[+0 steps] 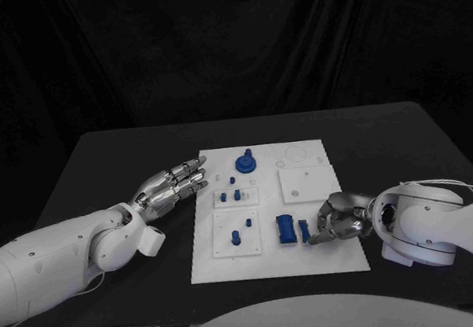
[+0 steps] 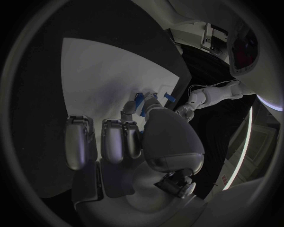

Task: Assemble the parts on the task board

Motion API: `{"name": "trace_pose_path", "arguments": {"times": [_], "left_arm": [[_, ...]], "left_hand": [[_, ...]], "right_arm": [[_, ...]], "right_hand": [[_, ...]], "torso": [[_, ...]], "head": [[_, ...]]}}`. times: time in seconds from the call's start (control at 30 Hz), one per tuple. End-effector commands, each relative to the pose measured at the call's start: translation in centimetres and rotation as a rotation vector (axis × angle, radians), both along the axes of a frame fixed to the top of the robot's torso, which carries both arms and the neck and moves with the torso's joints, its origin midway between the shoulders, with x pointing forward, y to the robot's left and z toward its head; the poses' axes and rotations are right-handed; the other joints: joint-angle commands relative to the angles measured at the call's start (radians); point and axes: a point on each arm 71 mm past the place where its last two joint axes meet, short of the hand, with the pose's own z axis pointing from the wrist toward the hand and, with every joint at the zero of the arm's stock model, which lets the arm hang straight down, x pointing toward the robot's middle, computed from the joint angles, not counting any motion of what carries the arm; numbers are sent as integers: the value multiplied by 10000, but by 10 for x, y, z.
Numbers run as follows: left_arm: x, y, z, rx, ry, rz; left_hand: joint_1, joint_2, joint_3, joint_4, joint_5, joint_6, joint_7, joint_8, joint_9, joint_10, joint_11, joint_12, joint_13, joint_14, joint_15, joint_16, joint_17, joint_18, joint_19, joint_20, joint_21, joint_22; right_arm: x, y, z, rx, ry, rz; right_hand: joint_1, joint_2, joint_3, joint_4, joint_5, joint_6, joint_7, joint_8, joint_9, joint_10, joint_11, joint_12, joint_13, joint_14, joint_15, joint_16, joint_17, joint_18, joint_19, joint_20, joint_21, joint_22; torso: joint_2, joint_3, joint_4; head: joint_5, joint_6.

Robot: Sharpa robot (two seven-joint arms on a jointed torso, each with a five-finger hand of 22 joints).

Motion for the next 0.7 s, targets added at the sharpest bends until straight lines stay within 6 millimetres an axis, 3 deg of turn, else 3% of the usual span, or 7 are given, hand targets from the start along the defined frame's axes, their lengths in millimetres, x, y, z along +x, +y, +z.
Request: {"name": "trace_pose_path", "arguments": {"times": [0.03,0.33,0.7], "left_arm": [[-1,-2,1,-174,-25,-81],[-1,-2,0,-186,-15,-95],[-1,-2,0,-194,-3,-104]], "left_hand": [[59,18,55,-13,40,10,1,46,13,24,42,31,15,-3,85,-16,-11,64,1,52,56,9],[59,18,55,-13,40,10,1,46,13,24,42,31,15,-3,85,-16,-11,64,1,52,56,9],[59,22,72,-19,47,9,13,48,12,24,50,31,15,-3,91,-16,-12,63,-2,53,54,5]], "right_arm": [[-1,-1,-2,-310,76,86],[1,-2,-3,-282,-64,-79],[3,-3,-4,-357,-66,-150]], "right_hand": [[69,20,-58,15,-56,30,-62,64,31,1039,-83,26,2635,801,-92,-7,1206,44,526,-65,65,2263],[110,67,-51,10,-43,43,-75,138,106,1039,-96,26,2635,802,-101,-6,1209,44,525,-75,64,2262],[-110,293,-144,255,-34,74,-104,321,315,1039,-125,26,2635,809,-128,6,1247,40,533,-104,78,2267]], "torso": [[-2,0,0],[5,3,3],[0,1,1]], "head": [[1,-1],[20,-1],[16,-1]]}}
